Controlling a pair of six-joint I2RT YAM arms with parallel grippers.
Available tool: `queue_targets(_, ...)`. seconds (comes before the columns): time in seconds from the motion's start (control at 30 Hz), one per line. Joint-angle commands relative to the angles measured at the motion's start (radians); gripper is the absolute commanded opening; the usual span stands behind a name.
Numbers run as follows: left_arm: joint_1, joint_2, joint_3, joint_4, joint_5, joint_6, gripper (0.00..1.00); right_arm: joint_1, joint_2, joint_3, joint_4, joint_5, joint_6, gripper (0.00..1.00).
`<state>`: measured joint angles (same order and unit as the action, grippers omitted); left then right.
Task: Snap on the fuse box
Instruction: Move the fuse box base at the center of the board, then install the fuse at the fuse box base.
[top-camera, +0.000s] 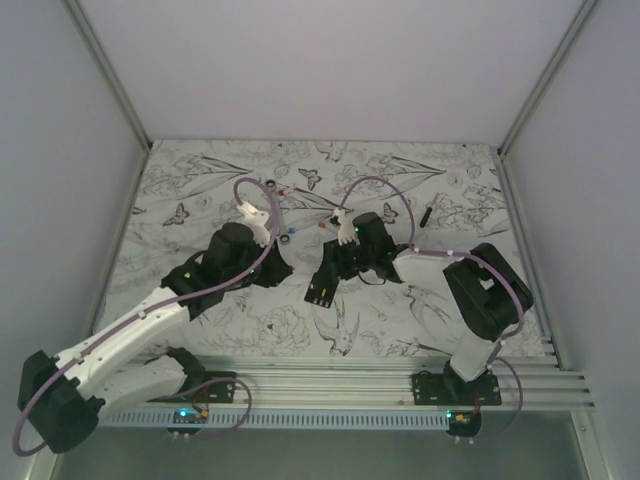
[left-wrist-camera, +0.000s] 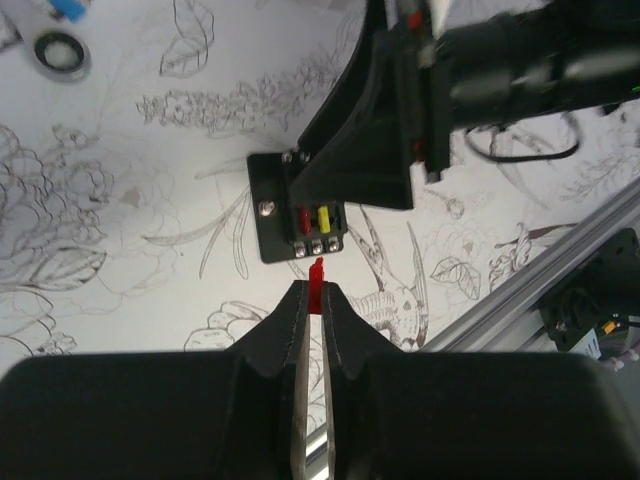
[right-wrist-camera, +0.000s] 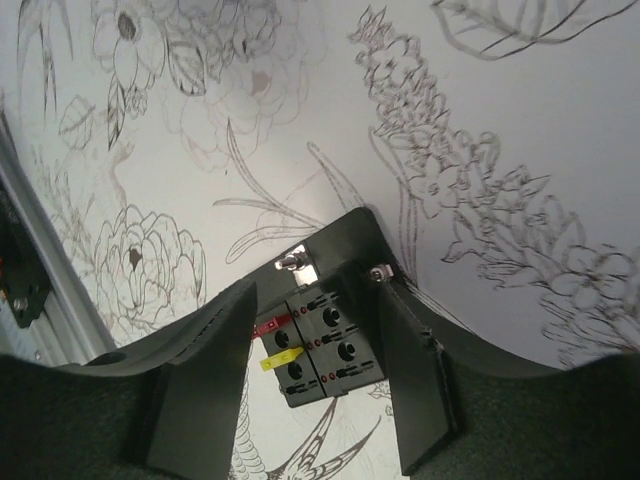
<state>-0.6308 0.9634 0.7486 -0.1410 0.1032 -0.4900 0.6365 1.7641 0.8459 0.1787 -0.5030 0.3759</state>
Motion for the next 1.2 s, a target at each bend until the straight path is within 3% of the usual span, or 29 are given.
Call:
queue_targets(0.0, -0.031, 0.088, 0.046, -0.05, -0.016, -0.037, 0.0, -0.01, -0.109, 0.012, -0.042, 0.124, -0.038, 0.61)
queue_targets(0.23, -0.142, 0.291, 0.185, -0.109, -0.139, -0.047, 0.0, -0.084, -0.273, -0.095, -0.038, 0.314, -0.045, 0.76)
queue_targets(0.57, -0.206, 0.552, 0.358, -0.208, -0.241, -0.068, 0.0, -0.196, -0.421, -0.256, 0.01, 0.524, 0.041, 1.0)
queue_targets(0.87, -0.263, 0.692, 0.46, -0.281, -0.374, -0.084, 0.0, -0.205, -0.546, -0.325, 0.013, 0.711, 0.048, 1.0)
queue_targets(1.0, -0.287, 0.736, 0.486, -0.29, -0.424, -0.1, 0.0, -0.21, -0.547, -0.321, -0.019, 0.805, 0.102, 1.0)
queue_targets(1.17, -0.303, 0.779, 0.5, -0.29, -0.462, -0.112, 0.0, -0.212, -0.52, -0.3, -0.052, 0.814, 0.113, 1.0)
